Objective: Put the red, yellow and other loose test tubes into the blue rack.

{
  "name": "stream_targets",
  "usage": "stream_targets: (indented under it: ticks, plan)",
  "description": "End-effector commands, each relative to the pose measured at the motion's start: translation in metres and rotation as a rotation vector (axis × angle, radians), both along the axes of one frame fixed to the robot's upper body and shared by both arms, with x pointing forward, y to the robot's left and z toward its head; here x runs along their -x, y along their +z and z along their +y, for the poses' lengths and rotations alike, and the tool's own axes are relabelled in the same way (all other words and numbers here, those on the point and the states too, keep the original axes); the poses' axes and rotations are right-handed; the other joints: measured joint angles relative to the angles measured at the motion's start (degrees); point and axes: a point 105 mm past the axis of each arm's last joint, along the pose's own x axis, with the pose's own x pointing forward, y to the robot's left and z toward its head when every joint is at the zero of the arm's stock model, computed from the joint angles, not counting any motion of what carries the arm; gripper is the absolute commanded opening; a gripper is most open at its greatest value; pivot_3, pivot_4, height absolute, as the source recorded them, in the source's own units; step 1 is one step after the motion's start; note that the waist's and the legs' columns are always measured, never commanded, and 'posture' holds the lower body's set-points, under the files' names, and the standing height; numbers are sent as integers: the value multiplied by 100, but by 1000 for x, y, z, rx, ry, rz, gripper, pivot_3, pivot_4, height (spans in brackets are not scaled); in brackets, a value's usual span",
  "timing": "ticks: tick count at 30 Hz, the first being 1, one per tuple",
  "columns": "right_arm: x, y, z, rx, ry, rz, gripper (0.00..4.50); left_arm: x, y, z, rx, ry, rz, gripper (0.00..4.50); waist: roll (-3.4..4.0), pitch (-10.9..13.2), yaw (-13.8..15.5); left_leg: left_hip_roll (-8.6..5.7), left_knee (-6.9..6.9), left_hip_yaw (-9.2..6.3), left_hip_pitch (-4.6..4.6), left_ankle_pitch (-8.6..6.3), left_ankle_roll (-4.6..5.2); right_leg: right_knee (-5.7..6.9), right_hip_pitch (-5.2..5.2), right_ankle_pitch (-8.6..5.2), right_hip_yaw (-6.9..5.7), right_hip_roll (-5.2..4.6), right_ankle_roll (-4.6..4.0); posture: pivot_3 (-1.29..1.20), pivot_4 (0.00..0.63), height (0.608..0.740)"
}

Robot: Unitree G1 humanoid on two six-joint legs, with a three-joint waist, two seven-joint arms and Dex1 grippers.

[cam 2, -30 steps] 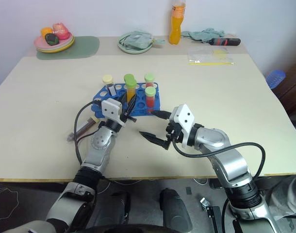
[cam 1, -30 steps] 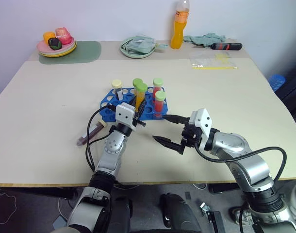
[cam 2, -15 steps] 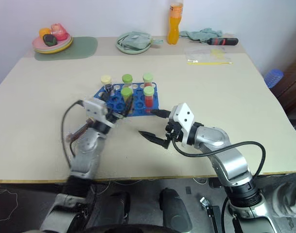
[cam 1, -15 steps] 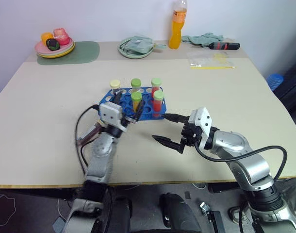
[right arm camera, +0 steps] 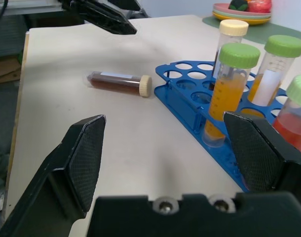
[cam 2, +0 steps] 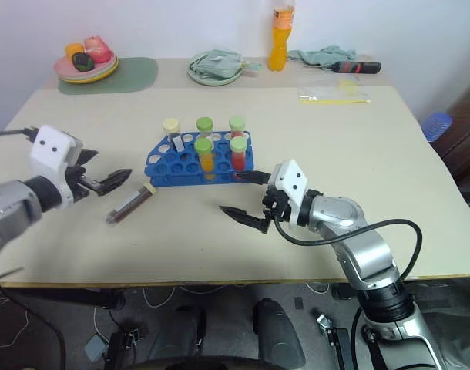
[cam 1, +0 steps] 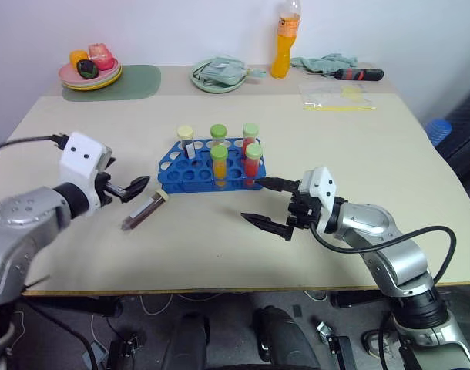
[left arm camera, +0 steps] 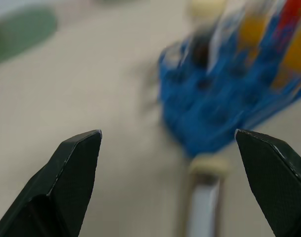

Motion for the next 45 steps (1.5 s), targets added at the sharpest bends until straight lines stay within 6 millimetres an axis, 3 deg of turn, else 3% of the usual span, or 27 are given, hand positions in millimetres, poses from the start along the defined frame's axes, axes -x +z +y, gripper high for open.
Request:
stream_targets:
  ticks: [1, 6, 15, 18, 23, 24, 28, 31, 34, 38, 41, 45]
  plan:
    - [-1, 9, 6, -14, 30, -47, 4235, 8, -28, 1, -76, -51, 361, 4457, 1, 0, -6, 0, 0, -1, -1, 0, 0, 2, -2, -1, -1, 1, -2, 0, 150, 740]
    - [0, 8, 8, -10, 38, -53, 4235, 1, -31, -16, -50, -88, 554, 4457, 3, 2, -19, 0, -2, 1, -11, 0, 0, 5, -16, -2, 0, 4, -4, 0, 150, 740]
    - [5, 5, 4, -10, 4, -60, 4235, -17, -54, -13, -189, -74, 654, 4457, 3, 2, -122, 0, -2, 0, -14, 0, 0, 8, -21, -3, 1, 4, -6, 0, 150, 740]
    - [7, 4, 5, -13, -3, -59, 4235, -19, -58, -11, -199, -61, 669, 3633, 3, 2, -139, 0, -1, 0, -14, 0, 0, 8, -22, -3, 2, 4, -6, 0, 150, 740]
    - [7, 4, 7, -17, -5, -59, 4235, -14, -68, -8, -208, -58, 705, 1059, 3, 2, -137, 0, -1, 0, -14, 1, 0, 11, -24, -3, 2, 4, -6, 0, 150, 740]
    - [6, 4, 7, -17, -5, -60, 4235, -12, -68, -6, -213, -61, 704, 768, 3, 2, -138, 0, 0, 0, -14, 1, 0, 11, -24, -3, 3, 4, -6, 0, 150, 740]
    - [5, 5, 6, -15, -3, -63, 4235, 2, -49, 0, -237, -177, 637, 753, 3, 2, -207, 3, -4, 3, -13, 0, 0, 14, -29, -4, 7, 5, -7, 0, 150, 740]
    - [5, 5, 6, -12, 3, -59, 4235, 8, -28, -10, -225, -370, 431, 753, 3, 2, -165, 3, -3, 1, -13, 0, 0, 17, -30, -6, 5, 5, -10, 0, 150, 740]
    - [6, 4, 8, -14, 16, -53, 4235, 10, 9, -36, -138, -555, -10, 753, 6, 2, -112, 4, -3, 9, -15, 1, 0, 14, -30, -6, 7, -7, -11, 0, 150, 740]
    - [5, 4, 11, -18, 23, -51, 4235, -16, 37, -42, 131, -332, -316, 753, -1, 1, 66, 1, 24, 3, -25, 0, 0, 14, -23, -4, -3, -10, -9, 0, 150, 740]
    - [5, 5, 13, -21, 29, -50, 4235, -32, 48, -50, 203, -151, -578, 753, 4, -5, 50, -1, 44, -2, -23, -2, 5, 13, -6, 0, -4, -7, -2, 0, 150, 740]
    - [4, 6, 16, -27, 35, -50, 4235, -34, 29, -80, 230, -92, -719, 753, 3, -6, 22, -2, 54, 6, -14, -19, 33, 9, 5, 2, 4, -9, 1, 0, 150, 740]
